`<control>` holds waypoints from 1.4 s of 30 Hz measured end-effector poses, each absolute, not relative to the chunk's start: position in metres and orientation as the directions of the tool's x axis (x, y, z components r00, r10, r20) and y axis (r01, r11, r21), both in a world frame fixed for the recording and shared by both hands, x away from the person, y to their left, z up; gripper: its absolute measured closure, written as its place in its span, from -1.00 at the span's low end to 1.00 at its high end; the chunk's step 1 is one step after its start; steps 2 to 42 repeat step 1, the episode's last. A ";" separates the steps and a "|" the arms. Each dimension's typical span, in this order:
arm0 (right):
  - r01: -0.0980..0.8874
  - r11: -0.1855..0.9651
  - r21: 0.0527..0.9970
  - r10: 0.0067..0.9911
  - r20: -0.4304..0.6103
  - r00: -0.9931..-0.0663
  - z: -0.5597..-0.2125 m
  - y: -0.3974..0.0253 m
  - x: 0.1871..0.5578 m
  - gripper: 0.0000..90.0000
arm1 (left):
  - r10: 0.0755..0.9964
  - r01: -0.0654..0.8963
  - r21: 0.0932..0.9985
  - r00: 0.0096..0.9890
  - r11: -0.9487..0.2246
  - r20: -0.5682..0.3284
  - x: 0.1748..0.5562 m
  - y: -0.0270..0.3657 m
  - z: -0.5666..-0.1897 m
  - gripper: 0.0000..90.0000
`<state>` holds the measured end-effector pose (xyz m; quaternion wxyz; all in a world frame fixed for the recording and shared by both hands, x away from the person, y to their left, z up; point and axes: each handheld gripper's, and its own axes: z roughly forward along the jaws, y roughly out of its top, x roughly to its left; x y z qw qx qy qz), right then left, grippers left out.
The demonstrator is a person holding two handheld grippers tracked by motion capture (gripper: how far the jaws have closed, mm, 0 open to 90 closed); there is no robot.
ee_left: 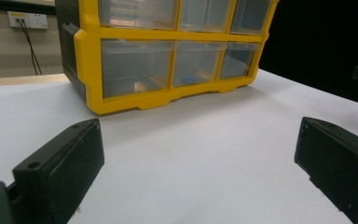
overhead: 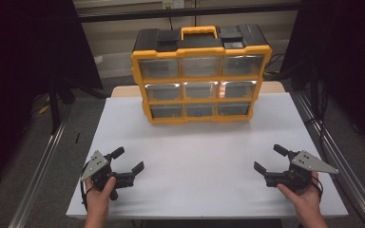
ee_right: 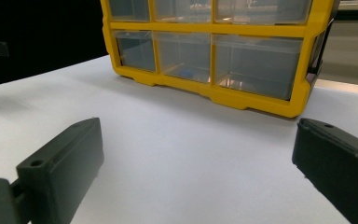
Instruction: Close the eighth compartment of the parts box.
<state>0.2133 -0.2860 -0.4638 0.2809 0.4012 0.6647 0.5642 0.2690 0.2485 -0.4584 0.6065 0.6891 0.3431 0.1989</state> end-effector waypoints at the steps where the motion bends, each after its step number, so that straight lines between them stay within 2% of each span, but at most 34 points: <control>1: 0.215 0.045 0.976 0.851 0.076 -0.520 -0.464 -0.286 0.214 -0.96 | 0.713 0.232 0.972 0.687 -0.032 -0.140 0.269 0.248 -0.459 -0.97; 42: 0.215 0.045 0.976 0.851 0.076 -0.520 -0.464 -0.286 0.214 -0.96 | 0.713 0.232 0.972 0.687 -0.032 -0.140 0.269 0.248 -0.459 -0.97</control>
